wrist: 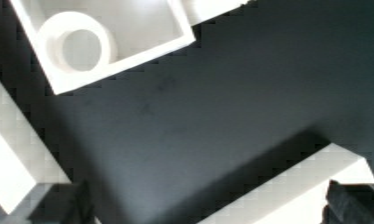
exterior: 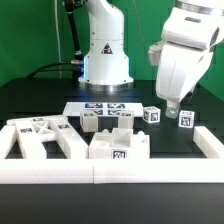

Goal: Assemble chair

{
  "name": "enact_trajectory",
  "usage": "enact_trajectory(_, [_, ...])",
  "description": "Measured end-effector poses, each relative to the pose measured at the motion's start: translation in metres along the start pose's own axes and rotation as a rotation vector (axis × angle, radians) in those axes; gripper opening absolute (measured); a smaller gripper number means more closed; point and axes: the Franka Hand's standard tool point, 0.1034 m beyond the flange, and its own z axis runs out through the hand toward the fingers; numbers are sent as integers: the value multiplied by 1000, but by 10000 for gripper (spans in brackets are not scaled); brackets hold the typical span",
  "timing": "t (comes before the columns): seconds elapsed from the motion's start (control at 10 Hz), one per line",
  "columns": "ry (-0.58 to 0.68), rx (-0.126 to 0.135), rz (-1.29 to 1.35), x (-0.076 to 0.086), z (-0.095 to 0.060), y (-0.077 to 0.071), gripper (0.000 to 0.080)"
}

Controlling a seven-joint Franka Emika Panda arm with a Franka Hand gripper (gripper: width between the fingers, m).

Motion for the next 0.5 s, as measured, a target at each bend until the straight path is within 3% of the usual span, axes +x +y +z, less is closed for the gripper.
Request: enact_trajectory(0.5, [0,0,1,0,0,0,650])
